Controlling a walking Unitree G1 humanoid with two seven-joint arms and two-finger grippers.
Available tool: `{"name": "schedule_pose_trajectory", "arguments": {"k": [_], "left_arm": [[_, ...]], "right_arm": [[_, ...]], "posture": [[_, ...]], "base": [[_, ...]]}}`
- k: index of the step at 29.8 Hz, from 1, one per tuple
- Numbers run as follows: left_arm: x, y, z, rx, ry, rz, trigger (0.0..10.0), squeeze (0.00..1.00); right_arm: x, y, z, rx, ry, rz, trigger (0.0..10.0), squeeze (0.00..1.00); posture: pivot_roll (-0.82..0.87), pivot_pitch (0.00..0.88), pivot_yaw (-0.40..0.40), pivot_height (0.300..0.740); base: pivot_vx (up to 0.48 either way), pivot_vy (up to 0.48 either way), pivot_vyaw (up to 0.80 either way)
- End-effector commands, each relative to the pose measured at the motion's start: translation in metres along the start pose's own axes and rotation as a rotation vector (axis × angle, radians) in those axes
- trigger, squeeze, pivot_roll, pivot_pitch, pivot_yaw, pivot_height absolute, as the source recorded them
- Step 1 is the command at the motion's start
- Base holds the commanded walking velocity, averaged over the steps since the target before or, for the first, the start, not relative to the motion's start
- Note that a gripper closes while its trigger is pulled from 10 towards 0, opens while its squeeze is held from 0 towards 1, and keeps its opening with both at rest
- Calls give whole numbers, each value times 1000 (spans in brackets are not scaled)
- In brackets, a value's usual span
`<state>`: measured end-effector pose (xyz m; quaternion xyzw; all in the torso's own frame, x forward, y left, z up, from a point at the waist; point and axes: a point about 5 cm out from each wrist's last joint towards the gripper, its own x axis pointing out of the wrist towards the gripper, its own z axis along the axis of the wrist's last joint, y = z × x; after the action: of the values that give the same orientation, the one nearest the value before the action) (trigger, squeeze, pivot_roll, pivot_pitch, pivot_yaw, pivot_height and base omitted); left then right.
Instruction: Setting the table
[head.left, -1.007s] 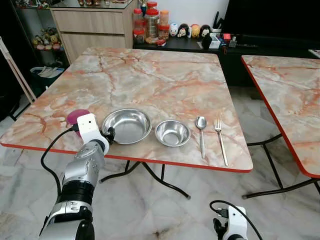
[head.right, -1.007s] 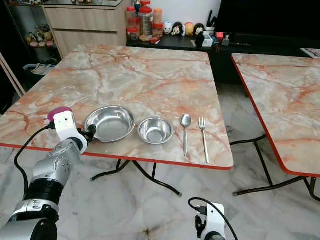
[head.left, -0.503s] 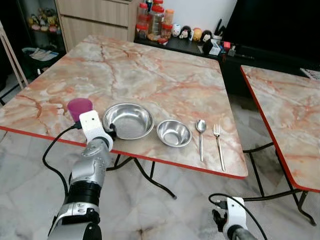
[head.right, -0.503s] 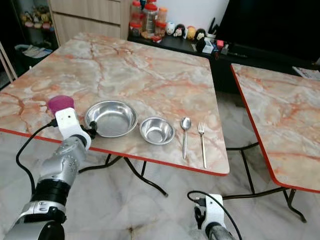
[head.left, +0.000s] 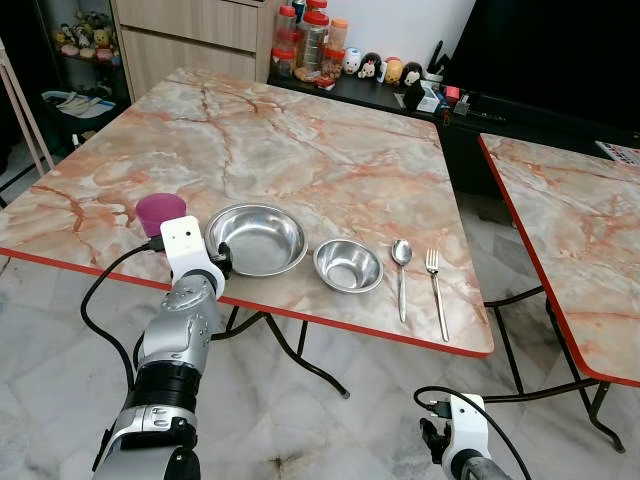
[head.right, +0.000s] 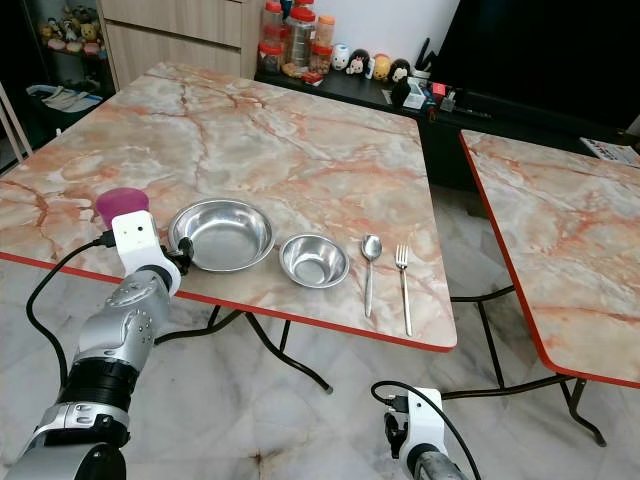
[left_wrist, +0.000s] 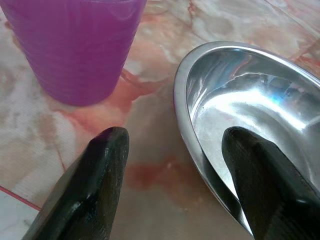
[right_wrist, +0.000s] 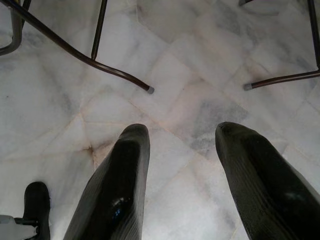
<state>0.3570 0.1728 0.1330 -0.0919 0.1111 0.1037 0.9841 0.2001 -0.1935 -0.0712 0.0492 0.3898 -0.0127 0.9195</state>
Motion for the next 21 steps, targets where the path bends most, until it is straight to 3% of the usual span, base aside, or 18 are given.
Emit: {"name": "schedule_pose_trajectory", "arguments": {"k": [1,17,21], "left_arm": [[-3,-13,7,20,-28,-41,10000,0],[-3,-8,9,42,-30,-50,10000,0],[0,-5,5,53,-3,-63,10000,0]], "right_arm": [[-2,-7,-2,-4,4,-16,10000,0],[-2,-6,-2,10,-4,-17,10000,0],[-2,-3,-3,39,-9,-31,10000,0]], "posture": [[151,0,-216,728],[127,0,-190,728],[92,0,-131,728]], "base": [[0,0,0],[0,0,0],[0,0,0]]}}
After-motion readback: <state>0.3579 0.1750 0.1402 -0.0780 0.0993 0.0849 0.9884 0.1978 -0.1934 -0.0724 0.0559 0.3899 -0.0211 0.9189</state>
